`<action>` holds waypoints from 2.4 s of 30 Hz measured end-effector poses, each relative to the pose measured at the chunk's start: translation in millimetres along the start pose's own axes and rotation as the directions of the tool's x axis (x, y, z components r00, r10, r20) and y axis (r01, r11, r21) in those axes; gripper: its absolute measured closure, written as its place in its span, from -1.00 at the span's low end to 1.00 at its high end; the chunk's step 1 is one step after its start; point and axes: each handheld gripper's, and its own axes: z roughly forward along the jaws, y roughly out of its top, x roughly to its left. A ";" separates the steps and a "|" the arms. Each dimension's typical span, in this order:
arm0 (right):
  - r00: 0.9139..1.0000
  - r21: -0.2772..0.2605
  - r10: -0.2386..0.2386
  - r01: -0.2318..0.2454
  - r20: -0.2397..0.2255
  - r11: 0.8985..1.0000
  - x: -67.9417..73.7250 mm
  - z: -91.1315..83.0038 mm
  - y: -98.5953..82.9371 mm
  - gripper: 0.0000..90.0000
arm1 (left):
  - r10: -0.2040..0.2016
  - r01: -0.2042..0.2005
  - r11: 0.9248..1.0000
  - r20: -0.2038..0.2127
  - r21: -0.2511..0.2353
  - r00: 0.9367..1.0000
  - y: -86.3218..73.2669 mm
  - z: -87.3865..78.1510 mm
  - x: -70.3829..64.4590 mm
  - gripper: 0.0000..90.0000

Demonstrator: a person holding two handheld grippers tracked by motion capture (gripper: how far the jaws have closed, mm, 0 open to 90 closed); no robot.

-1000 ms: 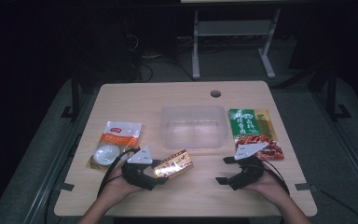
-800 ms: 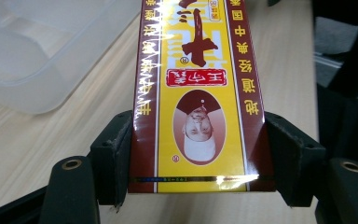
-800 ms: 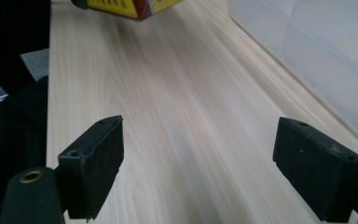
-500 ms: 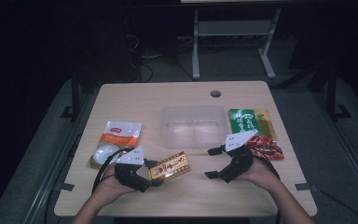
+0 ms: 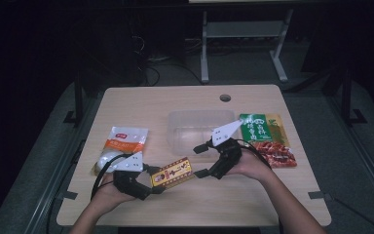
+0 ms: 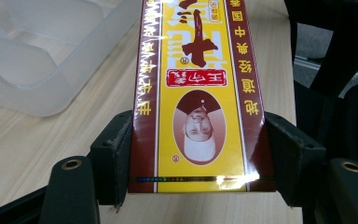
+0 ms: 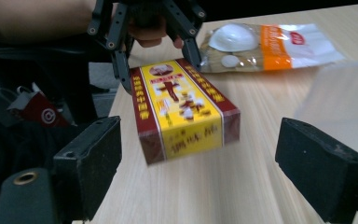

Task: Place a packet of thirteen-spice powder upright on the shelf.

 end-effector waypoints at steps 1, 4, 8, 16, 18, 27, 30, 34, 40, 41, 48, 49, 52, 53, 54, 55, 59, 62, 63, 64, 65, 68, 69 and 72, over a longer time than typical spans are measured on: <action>1.000 0.007 -0.011 0.011 -0.007 1.000 -0.6 2.9 1.9 -0.68 | 0.003 -0.003 1.000 0.001 0.001 1.000 0.1 -0.2 0.0 -0.29; 0.999 0.021 -0.030 0.031 -0.027 0.999 -0.2 9.1 3.6 -0.68 | 0.007 -0.007 1.000 0.005 0.004 1.000 0.2 0.5 0.1 -0.29; 0.999 0.038 -0.039 0.040 -0.036 0.998 3.4 13.8 0.1 -0.67 | 0.015 -0.015 1.000 0.014 -0.005 1.000 0.6 2.8 -1.5 -0.29; 0.997 0.038 -0.051 0.053 -0.052 0.998 6.8 16.8 -1.8 -0.59 | 0.034 -0.034 0.999 0.029 -0.014 0.999 2.3 3.8 -3.7 -0.29; 0.997 0.041 -0.055 0.057 -0.062 0.998 7.2 18.8 -1.7 -0.55 | 0.038 -0.037 0.999 0.030 -0.018 0.999 2.4 3.8 -3.8 -0.29; 0.994 0.032 -0.068 0.071 -0.084 0.997 9.6 24.6 -0.4 -0.39 | 0.050 -0.049 0.999 0.048 -0.024 0.998 2.6 4.9 -5.6 -0.29; 0.993 0.033 -0.075 0.078 -0.088 0.996 9.7 24.2 -0.5 -0.38 | 0.050 -0.049 0.998 0.055 -0.027 0.997 2.8 4.5 -5.5 -0.29; 0.993 0.034 -0.072 0.075 -0.093 0.997 10.7 22.3 -0.5 -0.39 | 0.050 -0.047 0.998 0.062 -0.049 0.997 3.2 3.6 -5.0 -0.29; 0.993 0.012 -0.072 0.074 -0.095 0.997 11.0 19.6 0.2 -0.39 | 0.043 -0.038 0.997 0.066 -0.068 0.997 2.7 2.2 -5.0 -0.29; 0.993 0.011 -0.072 0.073 -0.096 0.997 10.8 19.8 0.1 -0.39 | 0.043 -0.038 0.997 0.067 -0.074 0.997 2.4 1.9 -4.8 -0.29; 0.992 0.011 -0.089 0.090 -0.095 0.996 13.0 18.4 1.2 -0.33 | 0.046 -0.040 0.996 0.086 -0.078 0.995 1.6 2.4 -3.4 -0.29; 0.991 0.012 -0.091 0.092 -0.097 0.996 13.5 18.1 1.2 -0.32 | 0.047 -0.040 0.996 0.091 -0.074 0.995 1.5 2.9 -3.3 -0.29; 0.991 0.034 -0.094 0.097 -0.095 0.995 15.3 18.8 1.1 -0.30 | 0.055 -0.050 0.997 0.098 -0.054 0.994 -0.6 6.5 -2.8 -0.30; 0.991 0.042 -0.093 0.097 -0.094 0.994 16.0 19.3 1.3 -0.30 | 0.055 -0.051 0.998 0.094 -0.045 0.994 -1.5 7.7 -2.9 -0.30; 0.991 0.045 -0.098 0.102 -0.090 0.994 16.5 20.4 1.4 -0.30 | 0.055 -0.052 0.998 0.093 -0.037 0.994 -1.8 8.5 -3.1 -0.30; 0.991 0.051 -0.105 0.109 -0.088 0.993 16.4 21.2 1.5 -0.29 | 0.055 -0.053 0.998 0.086 -0.026 0.995 -2.4 9.9 -3.8 -0.31; 0.993 0.078 -0.086 0.092 -0.080 0.993 17.5 23.1 1.6 -0.29 | 0.059 -0.059 0.998 0.048 -0.004 0.997 -3.3 14.1 -5.6 -0.45; 0.994 0.089 -0.090 0.096 -0.067 0.991 18.1 21.7 0.9 -0.29 | 0.053 -0.053 0.998 0.030 0.015 0.998 -4.4 14.7 -3.4 -0.57; 0.994 0.094 -0.094 0.100 -0.060 0.991 18.2 20.4 0.7 -0.29 | 0.058 -0.058 0.998 0.027 0.019 0.998 -4.5 14.2 -2.4 -0.60; 0.994 0.099 -0.092 0.097 -0.054 0.990 18.6 18.8 0.5 -0.29 | 0.054 -0.055 0.998 0.020 0.022 0.998 -5.0 13.6 -2.1 -0.61; 0.994 0.094 -0.094 0.098 -0.048 0.991 18.8 16.9 0.2 -0.29 | 0.049 -0.049 0.998 0.012 0.027 0.999 -5.8 12.9 -2.1 -0.63; 0.996 0.097 -0.083 0.085 -0.019 0.992 19.9 8.2 -0.5 -0.29 | 0.037 -0.036 0.999 -0.014 0.030 0.999 -7.5 12.4 -2.5 -0.65; 0.996 0.094 -0.092 0.093 -0.012 0.991 19.4 6.1 -0.6 -0.29 | 0.017 -0.015 0.999 -0.043 0.039 0.999 -8.2 13.0 -2.3 -0.65; 0.996 0.084 -0.084 0.083 0.018 0.993 19.4 -3.3 -1.4 -0.29 | -0.040 0.043 0.998 -0.078 0.045 0.996 -16.0 13.5 -3.5 -0.65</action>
